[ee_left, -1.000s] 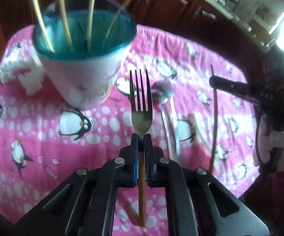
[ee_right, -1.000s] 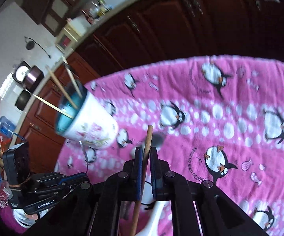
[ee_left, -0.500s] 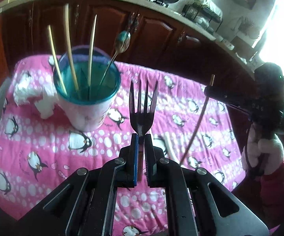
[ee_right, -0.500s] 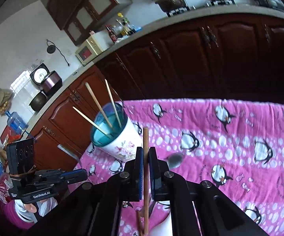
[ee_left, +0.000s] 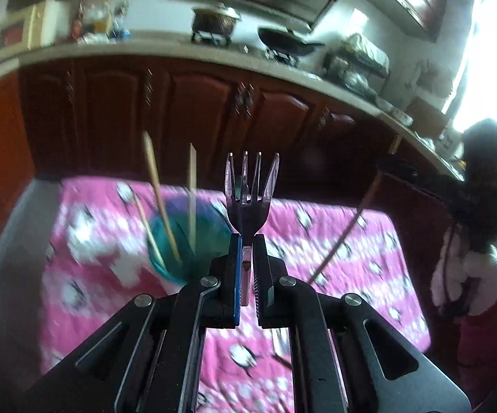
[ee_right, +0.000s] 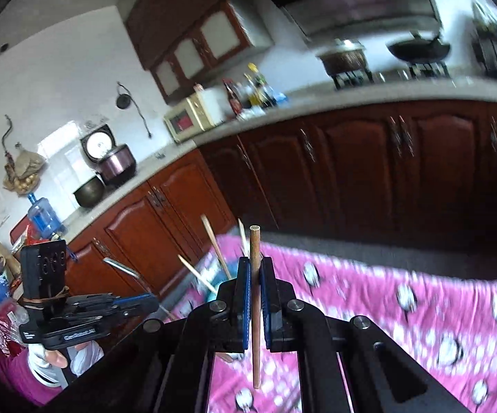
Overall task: Organize utensils
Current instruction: 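Lift the fork and chopstick with both tools above the holder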
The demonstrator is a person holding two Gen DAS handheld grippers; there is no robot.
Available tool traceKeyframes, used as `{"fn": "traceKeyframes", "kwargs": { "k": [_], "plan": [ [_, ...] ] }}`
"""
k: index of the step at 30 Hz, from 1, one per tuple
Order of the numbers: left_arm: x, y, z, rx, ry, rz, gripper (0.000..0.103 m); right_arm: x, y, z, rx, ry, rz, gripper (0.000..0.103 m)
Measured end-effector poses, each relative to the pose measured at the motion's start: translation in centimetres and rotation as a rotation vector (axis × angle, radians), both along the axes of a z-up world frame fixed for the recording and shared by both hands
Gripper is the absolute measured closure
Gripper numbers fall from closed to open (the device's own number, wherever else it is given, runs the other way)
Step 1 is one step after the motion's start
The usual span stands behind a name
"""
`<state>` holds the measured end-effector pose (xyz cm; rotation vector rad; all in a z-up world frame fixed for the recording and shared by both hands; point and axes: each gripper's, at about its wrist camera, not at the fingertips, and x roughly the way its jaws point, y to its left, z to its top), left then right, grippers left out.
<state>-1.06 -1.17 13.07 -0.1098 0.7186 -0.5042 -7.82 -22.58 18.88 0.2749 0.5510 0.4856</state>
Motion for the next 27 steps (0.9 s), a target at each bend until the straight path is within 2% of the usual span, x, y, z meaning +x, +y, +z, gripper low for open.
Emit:
{"fn": "traceKeyframes", "kwargs": {
  "k": [5,11,15,21,27],
  "plan": [
    [2.8,1.5,1.9,0.025,-0.057,0.074,0.098,2.0,2.3,3.0,-0.006,-0.055,0.016,0.098],
    [5.8,2.1,0.6,0.078,-0.073,0.148,0.098,5.1,5.6,3.4,-0.078,-0.091,-0.022,0.098],
    [7.3,2.0,-1.8,0.1,-0.04,0.178,0.098,7.5,7.3,1.5,-0.109,-0.076,-0.058,0.098],
    [8.7,1.4,-5.1,0.132,0.006,0.204,0.098,10.0,8.0,-2.0,-0.102,-0.022,-0.071,0.098],
    [9.2,0.7,-7.0,0.142,0.045,0.195,0.098,11.9,8.7,-6.1,-0.096,0.087,-0.028,0.098]
  ]
}}
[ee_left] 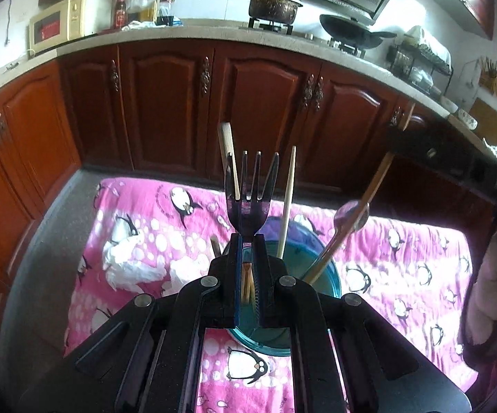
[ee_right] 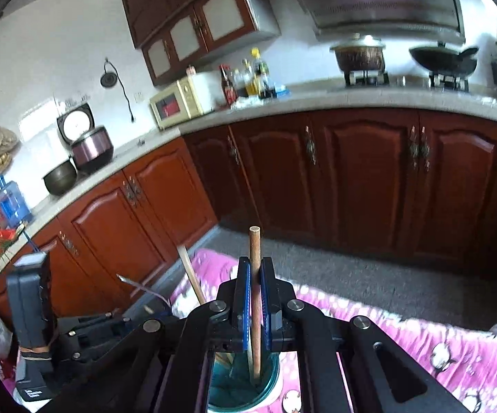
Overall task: Organize utensils
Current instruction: 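Lift the fork and chopstick with both tools above the holder, then lower the fork and chopstick into the holder and open both tools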
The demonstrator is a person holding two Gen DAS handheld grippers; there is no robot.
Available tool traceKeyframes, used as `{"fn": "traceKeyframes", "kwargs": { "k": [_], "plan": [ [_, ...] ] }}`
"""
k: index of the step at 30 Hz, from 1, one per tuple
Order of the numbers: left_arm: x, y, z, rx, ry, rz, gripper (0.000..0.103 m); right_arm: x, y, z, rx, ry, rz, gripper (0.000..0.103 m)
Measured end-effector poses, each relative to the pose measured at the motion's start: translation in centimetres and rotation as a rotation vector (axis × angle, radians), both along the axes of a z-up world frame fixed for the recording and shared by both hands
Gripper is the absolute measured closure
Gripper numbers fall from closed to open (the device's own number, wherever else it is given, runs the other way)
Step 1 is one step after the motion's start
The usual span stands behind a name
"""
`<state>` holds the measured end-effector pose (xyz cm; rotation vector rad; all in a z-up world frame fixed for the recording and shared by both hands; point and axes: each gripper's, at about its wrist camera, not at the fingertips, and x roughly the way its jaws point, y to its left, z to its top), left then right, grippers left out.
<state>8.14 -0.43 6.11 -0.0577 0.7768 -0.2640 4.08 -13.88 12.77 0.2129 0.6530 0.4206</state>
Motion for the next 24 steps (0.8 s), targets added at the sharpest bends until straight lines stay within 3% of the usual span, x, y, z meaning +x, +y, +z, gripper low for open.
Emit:
{"fn": "traceKeyframes", "kwargs": {
  "k": [6,17,19,21,24],
  "plan": [
    [0.2,-0.7,-1.1,0.007,0.031,0.001,0.098,0.5,-0.1,-2.7,0.013,0.057,0.003,0.098],
    [0.9,-0.8,-2.1,0.013,0.064,0.016,0.098,0.9,-0.9,-3.2,0.073,0.088,0.012,0.095],
    [0.9,-0.7,-2.2,0.012,0.069,0.019,0.098,0.6,-0.9,-3.1,0.083,0.089,0.012,0.092],
    [0.8,-0.7,-2.0,0.013,0.061,0.024,0.098,0.5,-1.1,-3.0,0.1,0.087,0.009,0.079],
    [0.7,-0.7,-1.8,0.009,0.055,0.019,0.098,0.4,-1.1,-2.9,0.099,0.083,0.012,0.077]
  ]
}}
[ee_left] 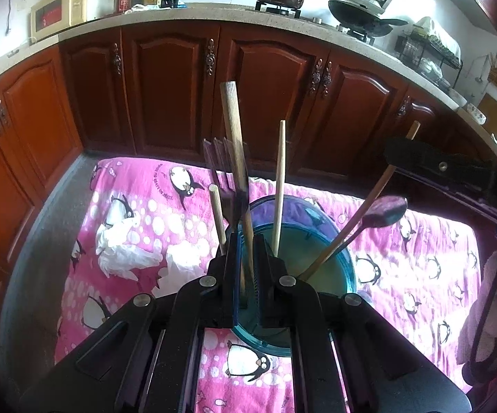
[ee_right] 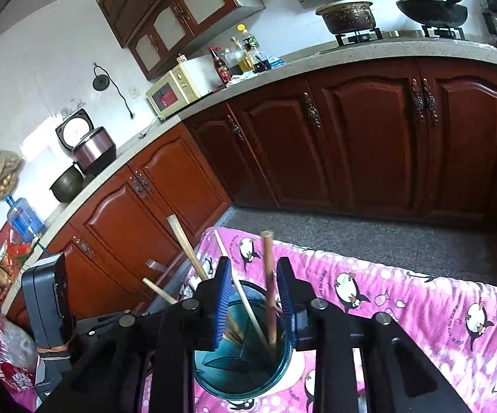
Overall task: Organize utensils
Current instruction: 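Lower the fork and chopstick into the holder and open both tools, then move both tools back down to the metal spoons on the cloth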
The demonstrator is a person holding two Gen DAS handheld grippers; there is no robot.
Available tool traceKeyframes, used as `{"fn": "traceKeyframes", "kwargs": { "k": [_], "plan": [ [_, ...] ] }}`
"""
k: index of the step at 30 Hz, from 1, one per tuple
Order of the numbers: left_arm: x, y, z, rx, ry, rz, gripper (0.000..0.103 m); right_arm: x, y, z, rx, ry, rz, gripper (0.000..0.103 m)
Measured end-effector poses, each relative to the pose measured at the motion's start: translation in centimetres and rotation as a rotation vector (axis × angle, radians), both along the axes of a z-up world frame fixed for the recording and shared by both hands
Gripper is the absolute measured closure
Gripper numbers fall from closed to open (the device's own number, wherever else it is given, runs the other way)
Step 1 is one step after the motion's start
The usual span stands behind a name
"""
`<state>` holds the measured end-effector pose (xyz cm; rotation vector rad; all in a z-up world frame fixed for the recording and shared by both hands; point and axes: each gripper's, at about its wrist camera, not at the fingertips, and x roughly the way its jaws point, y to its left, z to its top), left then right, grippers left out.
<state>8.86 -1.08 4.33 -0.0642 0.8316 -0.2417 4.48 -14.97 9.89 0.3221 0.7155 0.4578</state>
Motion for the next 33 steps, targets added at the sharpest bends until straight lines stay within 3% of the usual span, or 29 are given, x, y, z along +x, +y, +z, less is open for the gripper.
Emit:
{"fn": "traceKeyframes", "kwargs": {
  "k": [4,12,22,33],
  "plan": [
    [-0.3,0.0,0.6,-0.001,-0.014,-0.003,0.095,-0.3,-0.4,0.4,0.015,-0.007,-0.009,0.076],
    [-1.1,0.1,1.6,-0.019,-0.034,-0.001,0.062,-1.2,-1.5,1.3,0.018,-0.02,-0.038,0.072],
    [-3.7,-0.3,2.8,0.002,-0.066,0.012,0.054,-4.4,-3.0,1.6,-0.002,-0.004,-0.076,0.066],
    [-7.4,-3.1,3.2,0.034,-0.095,-0.036,0.048,-11.1,-5.8,-0.1,-0.065,0.033,-0.146,0.061]
  ]
}}
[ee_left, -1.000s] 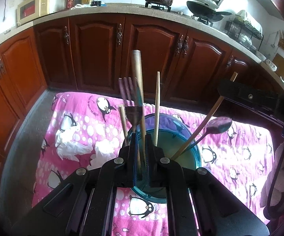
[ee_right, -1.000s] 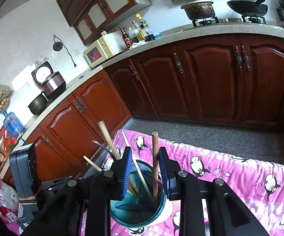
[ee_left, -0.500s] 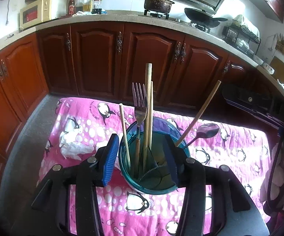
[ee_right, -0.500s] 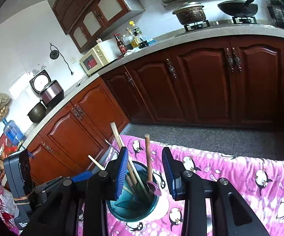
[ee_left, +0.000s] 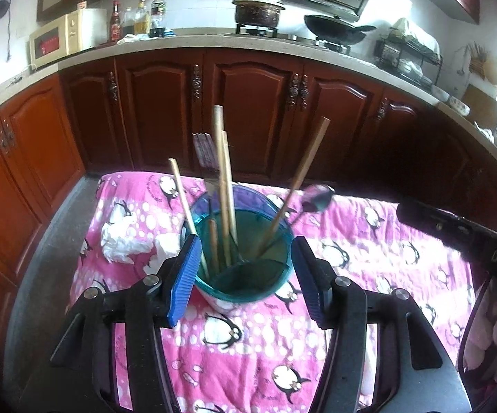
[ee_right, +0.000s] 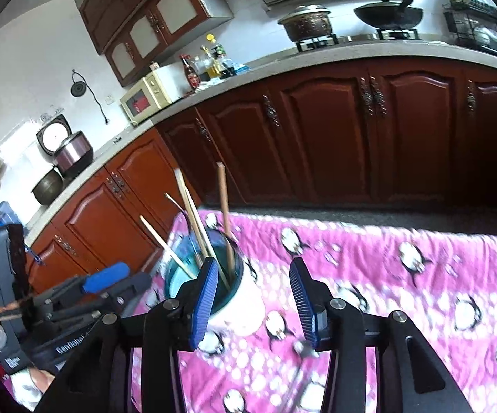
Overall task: Organize utensils
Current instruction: 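Move both tools back down to the metal spoons on the cloth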
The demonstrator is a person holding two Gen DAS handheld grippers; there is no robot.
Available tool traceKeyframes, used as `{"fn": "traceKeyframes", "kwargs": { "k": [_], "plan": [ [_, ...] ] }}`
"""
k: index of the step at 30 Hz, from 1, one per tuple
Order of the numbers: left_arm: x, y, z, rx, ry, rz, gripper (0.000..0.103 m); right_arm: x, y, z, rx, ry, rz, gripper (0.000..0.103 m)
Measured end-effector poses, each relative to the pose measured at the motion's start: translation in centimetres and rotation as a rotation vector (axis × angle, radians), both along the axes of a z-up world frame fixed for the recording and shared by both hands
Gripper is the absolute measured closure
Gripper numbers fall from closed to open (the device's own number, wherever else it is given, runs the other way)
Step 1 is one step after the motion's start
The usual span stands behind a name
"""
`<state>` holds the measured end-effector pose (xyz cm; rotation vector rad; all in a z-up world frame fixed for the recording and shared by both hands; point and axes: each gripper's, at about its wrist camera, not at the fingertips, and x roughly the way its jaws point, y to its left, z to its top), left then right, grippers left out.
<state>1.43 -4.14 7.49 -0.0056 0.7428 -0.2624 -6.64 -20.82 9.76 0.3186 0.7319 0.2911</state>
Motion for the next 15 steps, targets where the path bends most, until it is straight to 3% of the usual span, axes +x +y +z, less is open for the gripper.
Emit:
{"fn": "traceKeyframes", "kwargs": {
  "k": [7,15],
  "plan": [
    [-2.1,-2.3,-0.6,-0.001,0.016,-0.062,0.045,-3.6,-2.5,-1.8,-0.012,0.042,-0.036,0.061],
    [-2.7,-2.5,-2.7,-0.086,0.125,-0.124,0.045,-6.2,-5.3,-6.1,-0.018,0.143,-0.076,0.061]
  ]
}}
